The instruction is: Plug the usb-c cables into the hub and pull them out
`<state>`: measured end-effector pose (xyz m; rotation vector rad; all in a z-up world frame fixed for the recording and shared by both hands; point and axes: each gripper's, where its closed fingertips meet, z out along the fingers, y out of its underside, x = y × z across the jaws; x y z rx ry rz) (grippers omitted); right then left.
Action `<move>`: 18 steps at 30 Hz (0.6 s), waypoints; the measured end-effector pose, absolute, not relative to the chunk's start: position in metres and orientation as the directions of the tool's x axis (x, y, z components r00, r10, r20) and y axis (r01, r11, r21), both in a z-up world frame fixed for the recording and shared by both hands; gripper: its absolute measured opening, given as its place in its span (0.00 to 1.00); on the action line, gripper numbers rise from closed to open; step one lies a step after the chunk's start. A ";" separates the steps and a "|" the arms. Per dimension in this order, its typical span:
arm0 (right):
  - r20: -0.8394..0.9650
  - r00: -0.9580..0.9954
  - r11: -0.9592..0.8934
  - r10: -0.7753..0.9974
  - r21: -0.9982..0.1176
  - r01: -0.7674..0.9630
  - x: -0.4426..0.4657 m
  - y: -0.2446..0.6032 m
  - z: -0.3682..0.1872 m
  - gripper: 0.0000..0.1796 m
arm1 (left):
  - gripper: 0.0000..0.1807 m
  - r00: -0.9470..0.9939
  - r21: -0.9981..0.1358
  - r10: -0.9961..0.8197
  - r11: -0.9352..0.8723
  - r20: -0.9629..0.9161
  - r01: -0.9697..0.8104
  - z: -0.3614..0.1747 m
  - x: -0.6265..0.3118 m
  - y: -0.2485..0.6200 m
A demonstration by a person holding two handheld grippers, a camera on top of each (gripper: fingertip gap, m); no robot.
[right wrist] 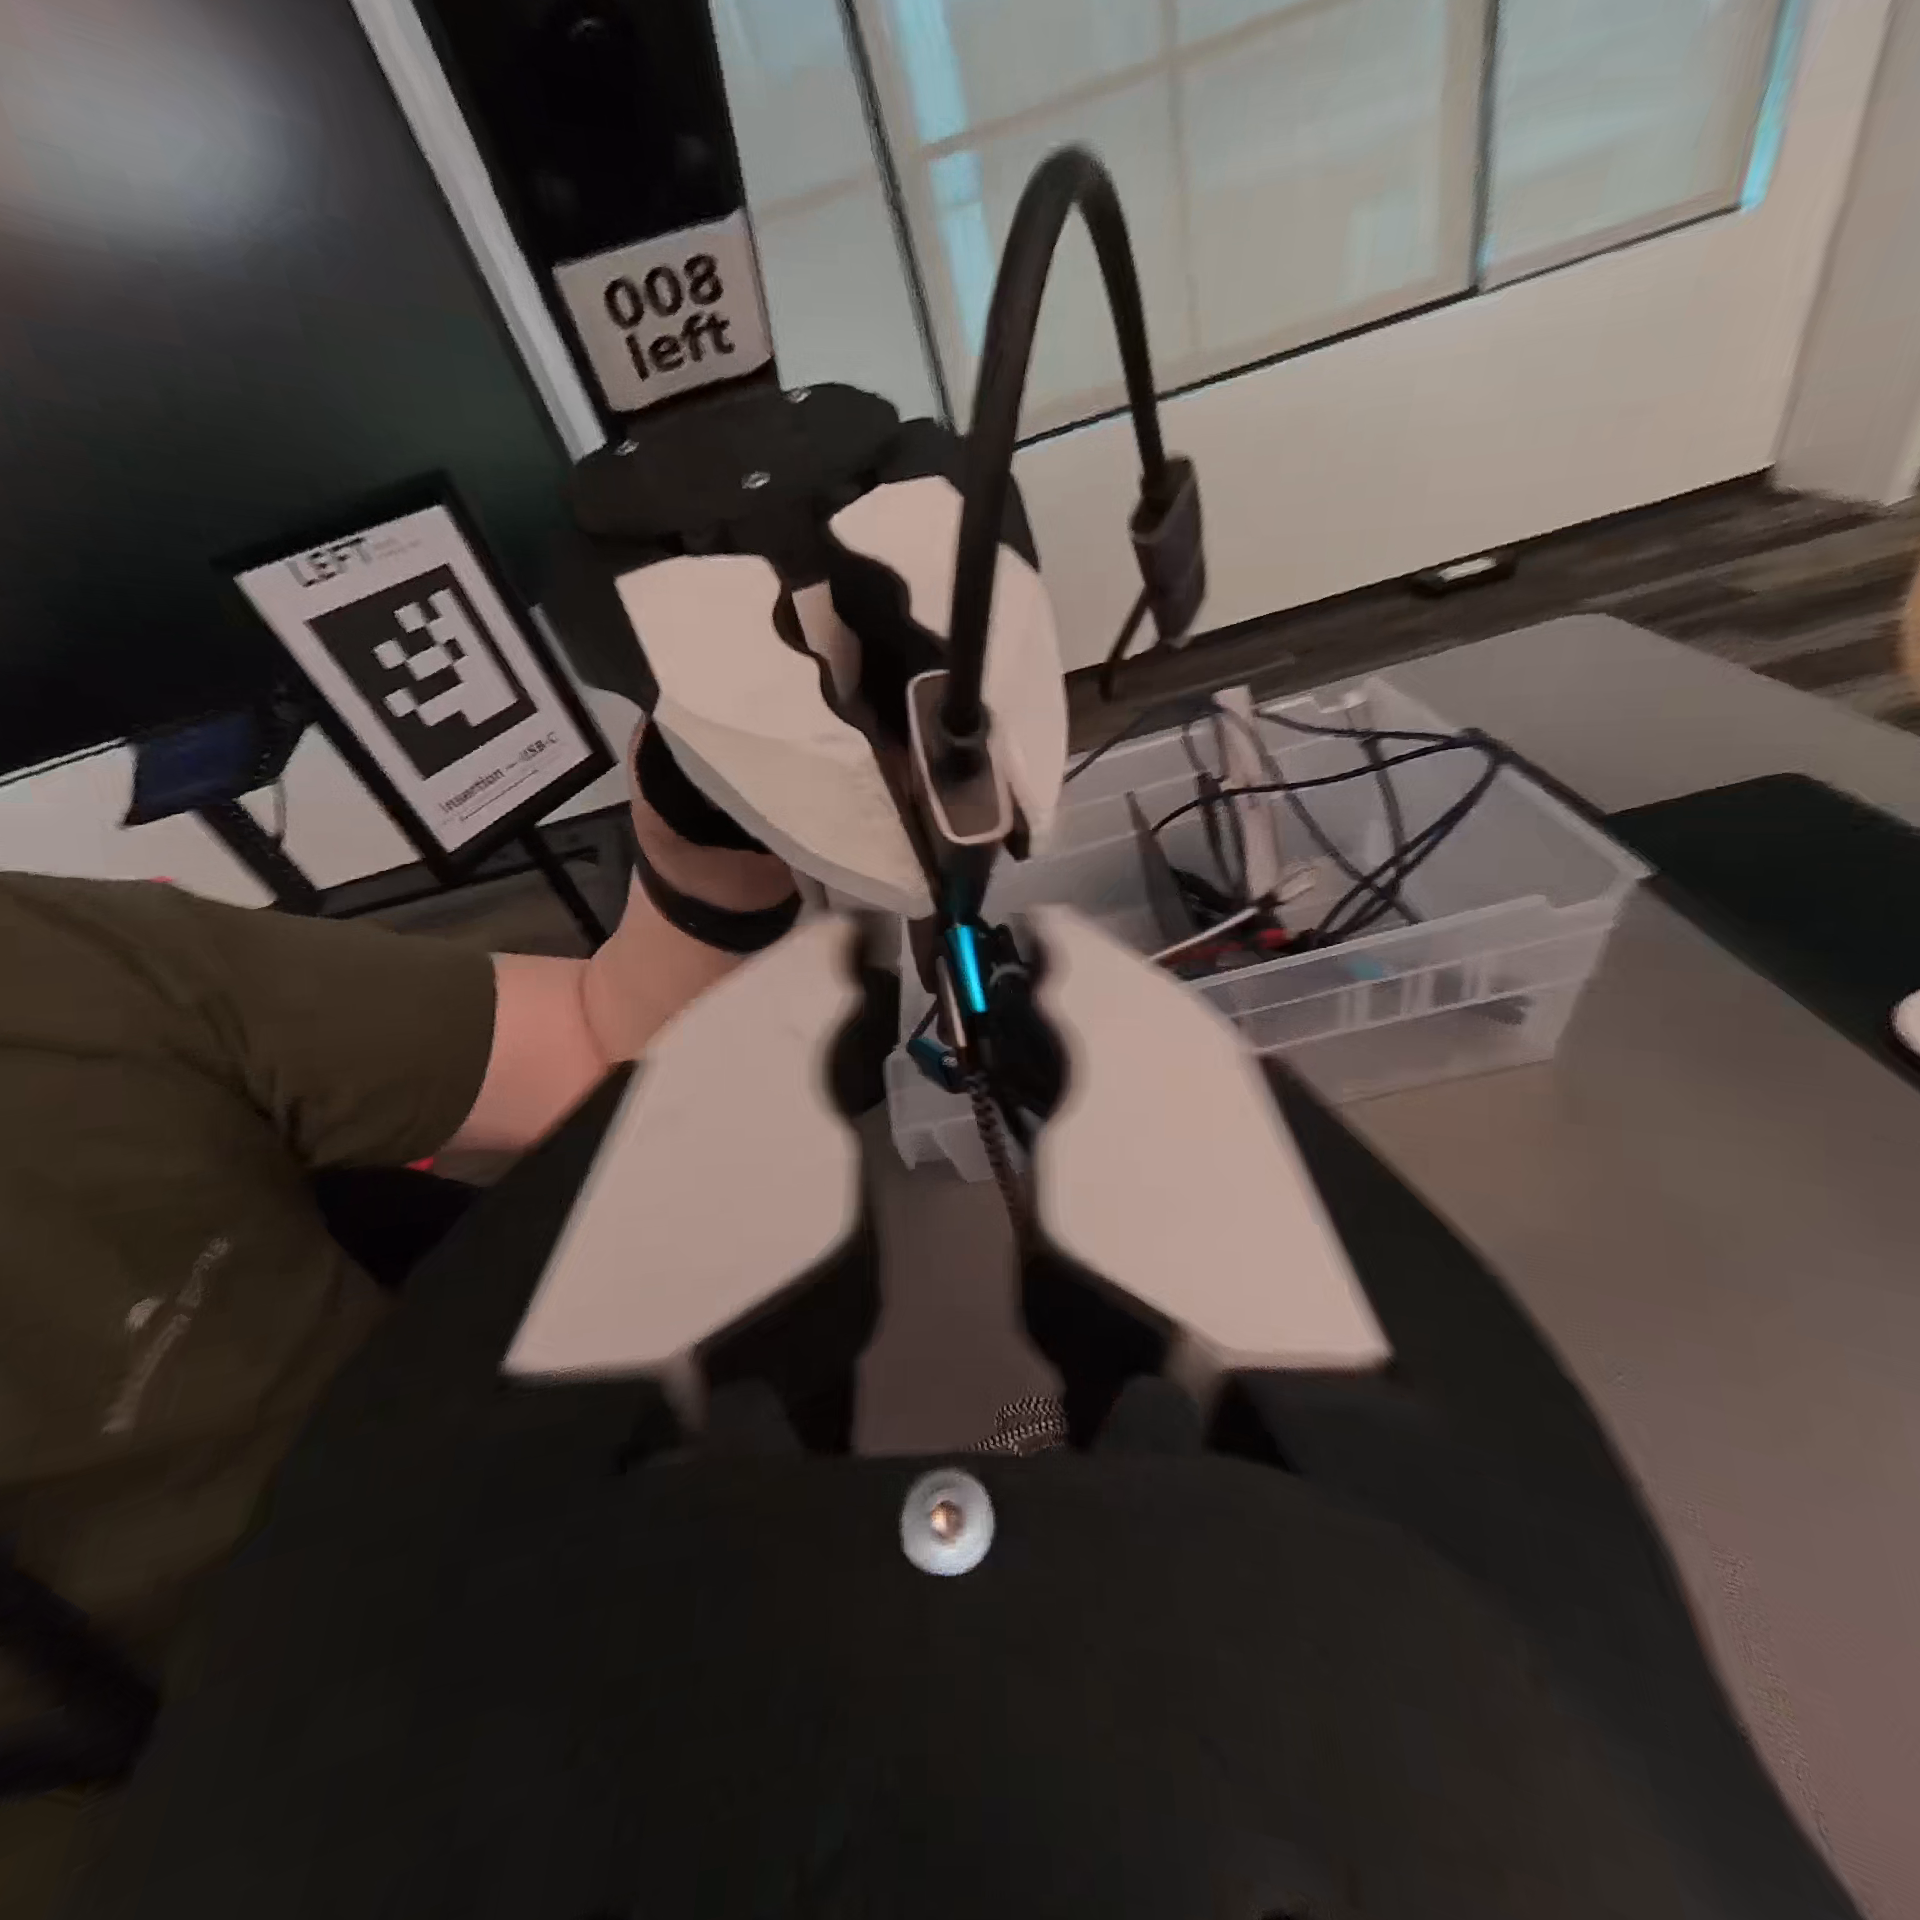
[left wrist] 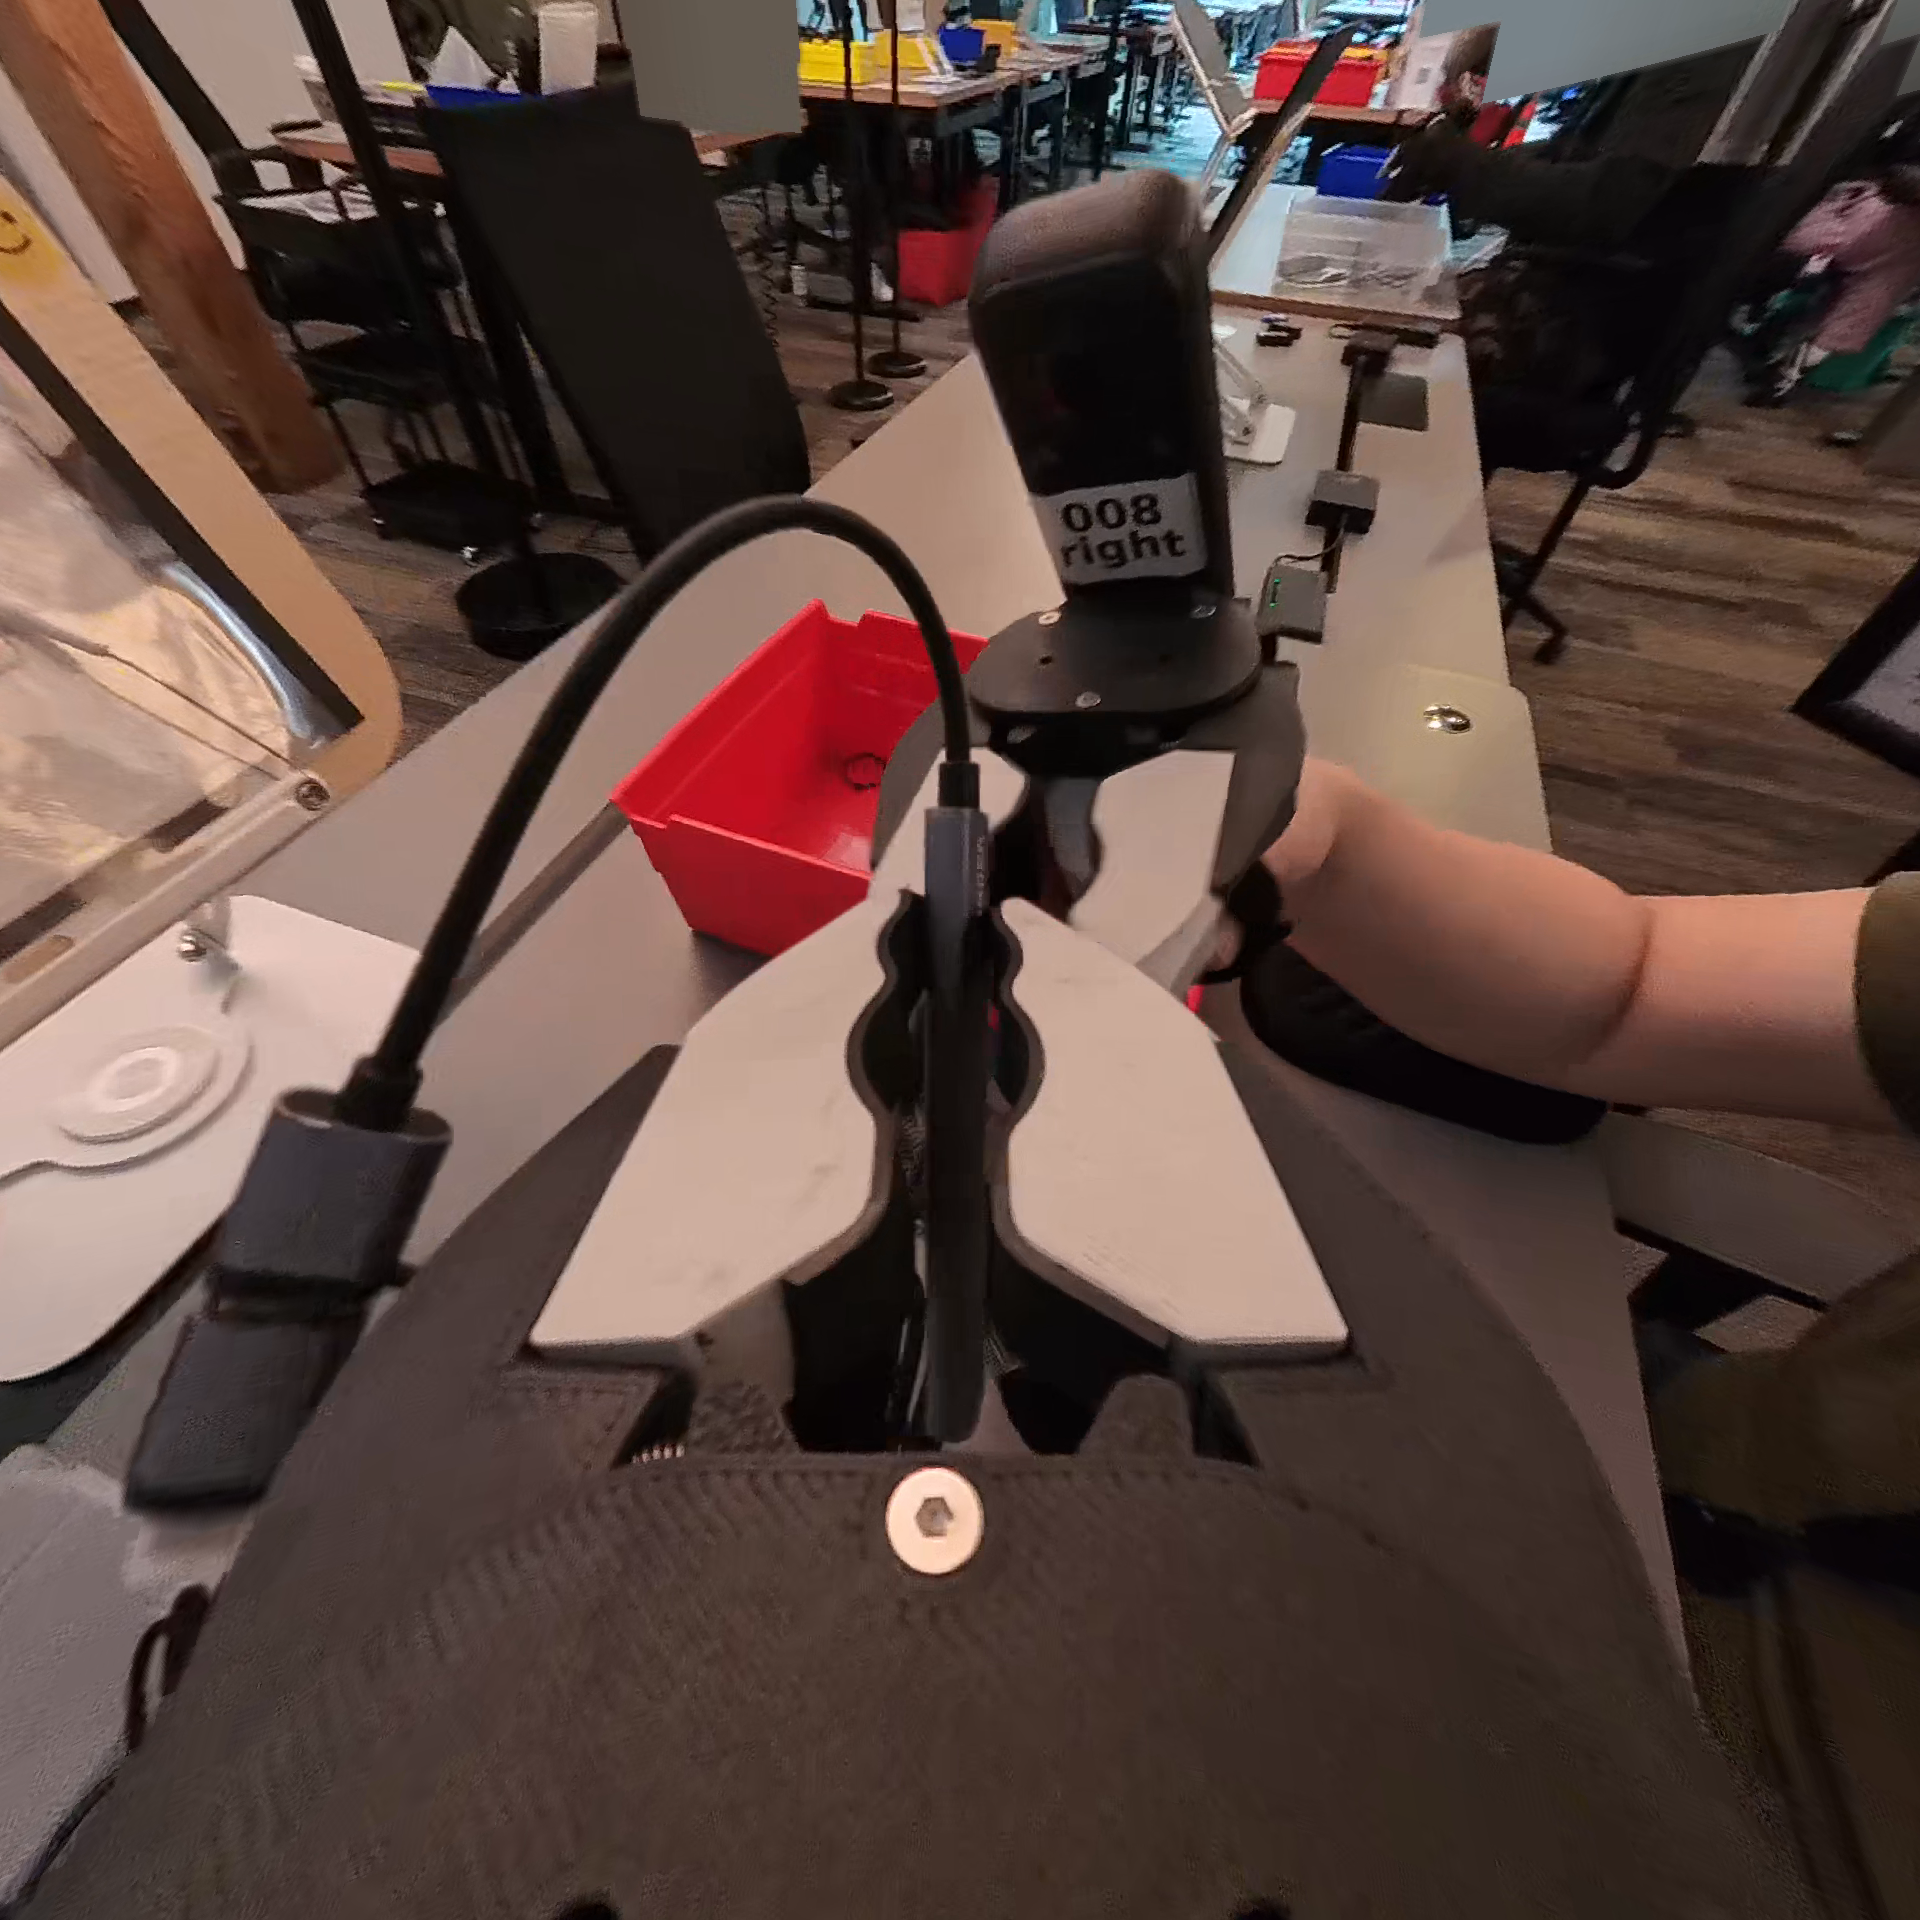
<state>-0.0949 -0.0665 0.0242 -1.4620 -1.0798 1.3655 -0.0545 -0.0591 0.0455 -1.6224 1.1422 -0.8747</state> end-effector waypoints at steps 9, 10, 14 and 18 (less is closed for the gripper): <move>-0.343 0.041 -0.342 0.938 -0.939 -0.033 -0.094 -0.055 0.026 0.05 | 0.25 0.269 -0.969 -0.959 -0.148 0.092 -0.199 0.063 -0.068 -0.062; -0.379 0.037 -0.376 0.925 -0.924 -0.066 -0.090 -0.051 0.030 0.05 | 0.27 0.297 -0.972 -0.953 -0.126 0.062 -0.200 0.067 -0.076 -0.059; -0.480 0.001 -0.468 0.877 -0.857 -0.214 -0.068 -0.038 0.050 0.05 | 0.26 0.430 -0.966 -0.899 -0.036 -0.081 -0.256 0.074 -0.108 -0.048; -0.541 -0.064 -0.530 0.838 -0.783 -0.326 -0.048 -0.032 0.068 0.05 | 0.25 0.478 -0.958 -0.873 -0.047 -0.099 -0.284 0.076 -0.129 -0.045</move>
